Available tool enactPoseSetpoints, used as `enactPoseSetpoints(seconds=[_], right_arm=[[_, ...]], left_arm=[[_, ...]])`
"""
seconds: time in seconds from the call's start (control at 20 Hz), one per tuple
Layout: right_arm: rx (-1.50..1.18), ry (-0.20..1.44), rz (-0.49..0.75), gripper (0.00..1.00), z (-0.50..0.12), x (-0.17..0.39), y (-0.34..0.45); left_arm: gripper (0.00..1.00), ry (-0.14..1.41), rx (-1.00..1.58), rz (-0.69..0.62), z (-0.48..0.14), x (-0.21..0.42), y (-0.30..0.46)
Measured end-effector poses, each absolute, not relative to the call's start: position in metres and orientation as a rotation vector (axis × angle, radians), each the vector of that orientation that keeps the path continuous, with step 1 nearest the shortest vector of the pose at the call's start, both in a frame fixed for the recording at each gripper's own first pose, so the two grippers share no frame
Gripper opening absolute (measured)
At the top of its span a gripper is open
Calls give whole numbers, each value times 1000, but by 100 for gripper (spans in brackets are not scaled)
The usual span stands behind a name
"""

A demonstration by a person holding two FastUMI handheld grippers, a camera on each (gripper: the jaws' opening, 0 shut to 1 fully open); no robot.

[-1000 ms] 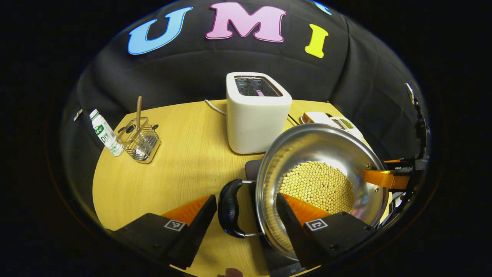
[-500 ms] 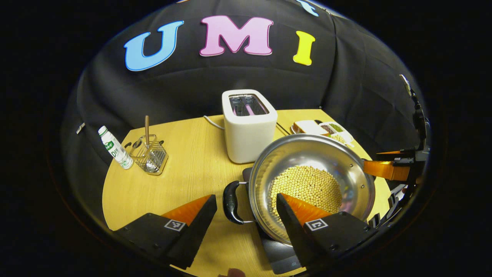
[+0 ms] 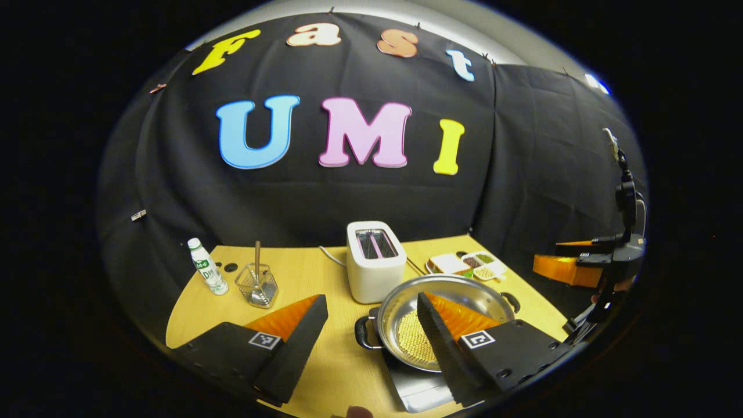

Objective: First push the handle of the pot to place it horizontally, then grasp the pot with both hands and set it on the induction cooktop.

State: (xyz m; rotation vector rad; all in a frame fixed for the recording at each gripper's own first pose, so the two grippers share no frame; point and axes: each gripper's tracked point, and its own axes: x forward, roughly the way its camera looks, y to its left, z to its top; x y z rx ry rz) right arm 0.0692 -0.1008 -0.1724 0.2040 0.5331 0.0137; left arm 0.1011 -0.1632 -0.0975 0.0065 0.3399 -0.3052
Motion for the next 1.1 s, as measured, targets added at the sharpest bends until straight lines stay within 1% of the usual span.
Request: enactPoseSetpoints(seconds=[0.15,0.35,0.5,0.65,0.8,0.9,1.1], right_arm=[[220,448,16,99,-133,65,-90],[245,337,17,99,-85,58,-78],[236,240,13,98,-51,47,-71],[196,164,-28,98,-30,33,-72],[161,136,-63,99,-23,18,-70],[131,120,-76,99,-19,7,-67],[103,102,-69,98,-13,-1,-54]], left_arm=[[97,259,-20,-280,-58,90,-139],[97,150,17,-234,-19,70,-105],[96,84,-12,-206,-2,51,-91],[96,25,-21,-171,12,34,-72],[96,2,-9,-134,15,19,-55],[96,6,-27,-133,11,9,-50],[96,26,-50,-128,4,3,-39]])
